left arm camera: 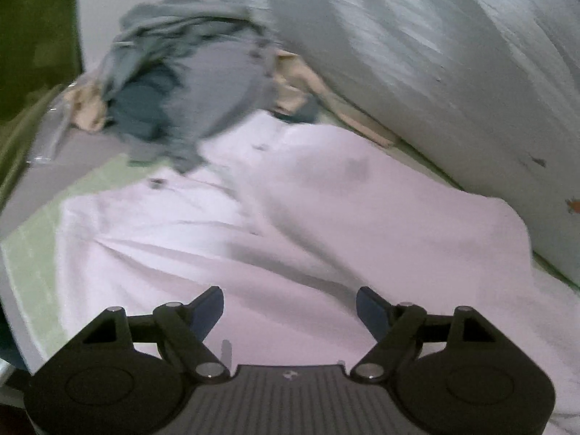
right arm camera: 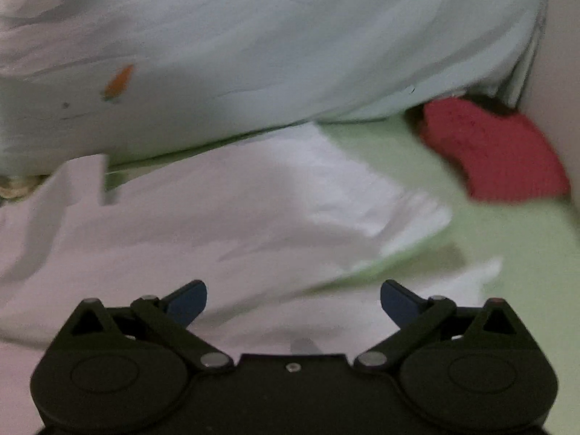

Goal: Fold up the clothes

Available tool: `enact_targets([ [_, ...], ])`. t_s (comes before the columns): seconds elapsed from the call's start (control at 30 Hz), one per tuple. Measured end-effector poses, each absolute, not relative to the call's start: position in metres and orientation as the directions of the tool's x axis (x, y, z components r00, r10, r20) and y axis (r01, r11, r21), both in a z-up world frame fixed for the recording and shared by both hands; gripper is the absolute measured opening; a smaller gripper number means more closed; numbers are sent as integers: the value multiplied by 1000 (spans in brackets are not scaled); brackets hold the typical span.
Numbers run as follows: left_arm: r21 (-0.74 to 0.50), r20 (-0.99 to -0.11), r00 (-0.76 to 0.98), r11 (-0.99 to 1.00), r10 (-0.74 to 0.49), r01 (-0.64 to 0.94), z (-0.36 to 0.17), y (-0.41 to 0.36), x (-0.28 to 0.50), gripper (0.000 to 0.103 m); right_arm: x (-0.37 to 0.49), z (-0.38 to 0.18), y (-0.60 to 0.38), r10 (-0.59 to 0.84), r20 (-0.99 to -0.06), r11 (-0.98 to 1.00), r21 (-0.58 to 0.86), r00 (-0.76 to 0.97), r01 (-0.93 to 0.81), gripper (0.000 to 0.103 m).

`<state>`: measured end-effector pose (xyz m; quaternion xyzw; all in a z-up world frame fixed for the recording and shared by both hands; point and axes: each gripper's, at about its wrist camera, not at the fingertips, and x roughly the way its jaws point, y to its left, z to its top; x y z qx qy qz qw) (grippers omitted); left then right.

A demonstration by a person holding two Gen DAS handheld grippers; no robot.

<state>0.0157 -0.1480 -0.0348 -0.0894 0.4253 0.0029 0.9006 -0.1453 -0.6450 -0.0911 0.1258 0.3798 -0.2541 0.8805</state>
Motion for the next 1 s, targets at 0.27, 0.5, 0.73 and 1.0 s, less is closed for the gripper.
enact_targets([
  [0.27, -65, -779, 627, 997, -31, -31, -22, -255, 21, 82, -77, -115, -776, -354, -723, 865, -12, 593, 501, 89],
  [0.5, 15, -782, 623, 1000, -1, 21, -15, -311, 16, 82, -3, -146, -828, -264, -727, 903, 44, 634, 427, 79],
  [0.73, 85, -796, 605, 995, 32, 59, -22, -343, 14, 82, 5, -146, -816, -188, -703, 964, 1, 686, 265, 28],
  [1.0, 101, -784, 618, 994, 51, 46, -18, -335, 7, 82, -21, -147, -841, -425, -672, 885, -168, 607, 433, 12],
])
